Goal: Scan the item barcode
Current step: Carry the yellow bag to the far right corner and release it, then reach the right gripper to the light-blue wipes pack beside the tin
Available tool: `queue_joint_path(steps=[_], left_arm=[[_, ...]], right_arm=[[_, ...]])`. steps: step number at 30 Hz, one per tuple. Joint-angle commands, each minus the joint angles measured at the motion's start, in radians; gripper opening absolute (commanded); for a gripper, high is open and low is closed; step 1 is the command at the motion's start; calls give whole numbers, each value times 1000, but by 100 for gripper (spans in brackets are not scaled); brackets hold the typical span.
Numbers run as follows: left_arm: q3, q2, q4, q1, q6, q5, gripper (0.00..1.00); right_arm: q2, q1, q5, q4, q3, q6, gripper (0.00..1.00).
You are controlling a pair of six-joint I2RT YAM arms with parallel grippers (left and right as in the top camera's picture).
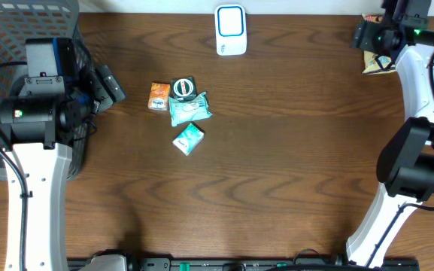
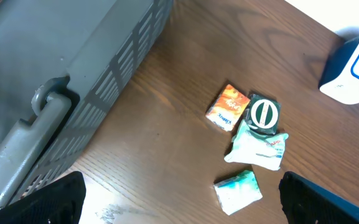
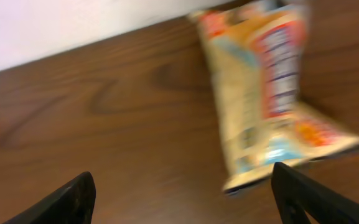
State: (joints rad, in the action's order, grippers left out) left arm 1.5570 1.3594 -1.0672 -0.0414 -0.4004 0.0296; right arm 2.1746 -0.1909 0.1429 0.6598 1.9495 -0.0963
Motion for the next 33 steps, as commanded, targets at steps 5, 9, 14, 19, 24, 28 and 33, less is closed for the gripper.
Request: queue_joint_path(steps=[5, 9, 14, 19, 24, 28, 33], left_arm=[[0, -6, -2, -4, -9, 5, 98], [0, -6, -2, -4, -9, 5, 98], [0, -6, -2, -4, -9, 5, 98], [0, -6, -2, -4, -9, 5, 98], [0, -6, -2, -4, -9, 5, 98], [0, -6, -2, -4, -9, 5, 98], [0, -6, -2, -4, -9, 5, 98]], right_arm=[[-7, 84, 498, 129, 12, 15, 87], [-7, 166, 518, 257, 11, 15, 93], [-6, 310, 498, 315, -27, 16, 95], [-6, 484, 363, 300, -82, 16, 91], [-6, 642, 239, 259, -97, 15, 87], [-3, 729, 174, 181, -97, -50, 84], [-2, 806, -42, 141, -97, -265, 87]])
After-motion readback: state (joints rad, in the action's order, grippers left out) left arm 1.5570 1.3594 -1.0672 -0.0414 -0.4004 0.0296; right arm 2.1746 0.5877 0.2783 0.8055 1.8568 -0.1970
